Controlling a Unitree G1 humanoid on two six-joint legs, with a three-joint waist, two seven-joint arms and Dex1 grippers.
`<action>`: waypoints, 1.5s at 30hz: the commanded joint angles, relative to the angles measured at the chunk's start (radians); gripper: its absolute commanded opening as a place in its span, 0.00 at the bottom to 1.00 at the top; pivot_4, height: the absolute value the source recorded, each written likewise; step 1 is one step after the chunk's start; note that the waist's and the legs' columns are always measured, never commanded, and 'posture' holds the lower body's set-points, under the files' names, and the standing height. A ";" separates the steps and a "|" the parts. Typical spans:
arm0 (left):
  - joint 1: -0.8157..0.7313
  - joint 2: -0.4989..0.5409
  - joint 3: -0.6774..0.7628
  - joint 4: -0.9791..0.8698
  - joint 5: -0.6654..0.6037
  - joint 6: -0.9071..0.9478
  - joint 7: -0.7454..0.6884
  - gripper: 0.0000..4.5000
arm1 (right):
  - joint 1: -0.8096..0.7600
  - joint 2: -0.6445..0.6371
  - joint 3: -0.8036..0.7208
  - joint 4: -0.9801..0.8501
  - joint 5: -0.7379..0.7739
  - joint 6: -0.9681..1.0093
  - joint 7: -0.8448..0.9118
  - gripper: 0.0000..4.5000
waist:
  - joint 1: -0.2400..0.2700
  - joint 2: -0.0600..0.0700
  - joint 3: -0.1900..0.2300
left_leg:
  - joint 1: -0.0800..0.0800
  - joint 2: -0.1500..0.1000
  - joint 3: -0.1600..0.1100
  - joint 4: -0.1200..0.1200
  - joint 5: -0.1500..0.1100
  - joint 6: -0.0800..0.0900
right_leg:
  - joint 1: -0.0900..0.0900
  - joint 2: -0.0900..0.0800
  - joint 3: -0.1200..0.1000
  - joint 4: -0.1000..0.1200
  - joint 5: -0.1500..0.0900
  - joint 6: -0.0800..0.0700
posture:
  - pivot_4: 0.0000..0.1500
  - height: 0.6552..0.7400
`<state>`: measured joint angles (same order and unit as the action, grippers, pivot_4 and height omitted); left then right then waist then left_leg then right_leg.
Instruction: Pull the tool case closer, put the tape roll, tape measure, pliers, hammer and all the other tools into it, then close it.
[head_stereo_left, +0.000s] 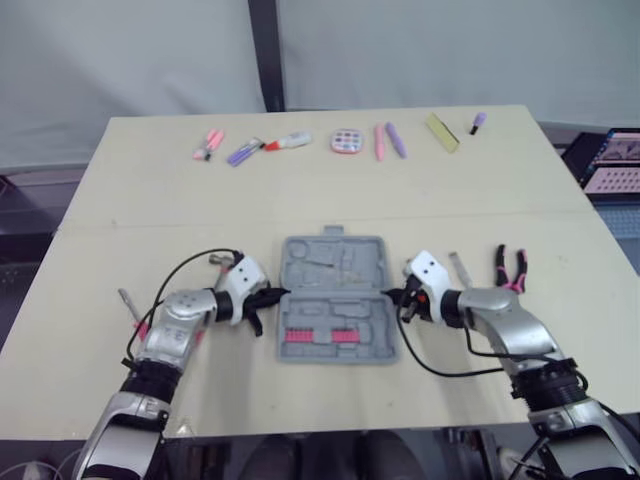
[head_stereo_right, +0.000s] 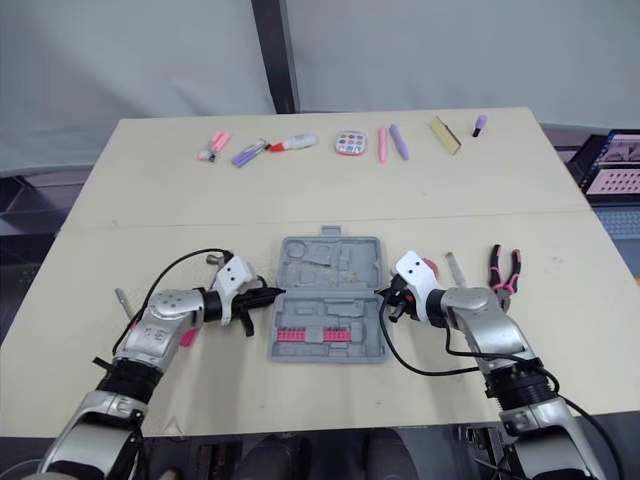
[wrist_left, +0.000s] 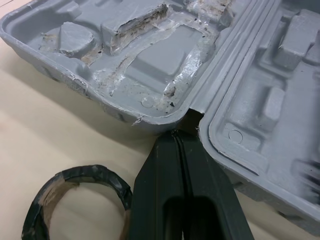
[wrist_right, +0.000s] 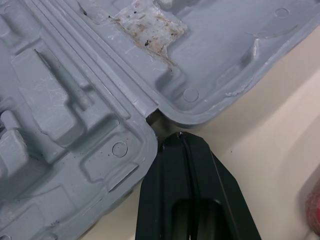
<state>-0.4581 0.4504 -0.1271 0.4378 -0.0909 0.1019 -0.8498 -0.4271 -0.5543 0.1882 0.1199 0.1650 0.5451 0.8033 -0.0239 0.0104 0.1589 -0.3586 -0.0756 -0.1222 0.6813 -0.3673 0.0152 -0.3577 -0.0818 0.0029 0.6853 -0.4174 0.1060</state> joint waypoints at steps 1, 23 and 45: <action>-0.014 -0.006 0.003 0.004 0.003 -0.020 -0.004 0.00 | -0.012 0.005 -0.005 -0.019 0.001 -0.021 0.018 0.00 | -0.003 0.000 0.000 | 0.000 0.000 0.000 0.000 0.000 0.000 | -0.001 0.000 0.000 0.001 0.000 0.000 | 1.00 1.00; 0.077 -0.003 -0.007 -0.154 -0.018 0.099 -0.049 0.00 | 0.035 -0.022 0.005 -0.089 0.008 -0.009 0.076 0.00 | -0.004 0.000 0.000 | 0.000 0.000 -0.001 0.000 0.000 0.000 | -0.002 0.000 0.001 0.003 0.000 0.000 | 1.00 1.00; 0.332 0.056 -0.001 -0.582 -0.099 0.351 -0.055 0.00 | 0.223 -0.133 -0.005 -0.408 0.100 0.157 0.144 0.00 | 0.001 0.000 0.000 | 0.000 0.000 -0.002 -0.001 0.000 0.000 | 0.001 0.000 0.002 -0.006 0.000 0.000 | 1.00 1.00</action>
<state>-0.1301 0.5119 -0.1188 -0.0816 -0.1575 0.4556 -0.9010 -0.2043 -0.6923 0.1878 -0.2257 0.2244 0.7051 0.9212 -0.0226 0.0104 0.1589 -0.3589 -0.0755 -0.1239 0.6802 -0.3676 0.0148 -0.3569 -0.0818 0.0052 0.6788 -0.4174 0.1059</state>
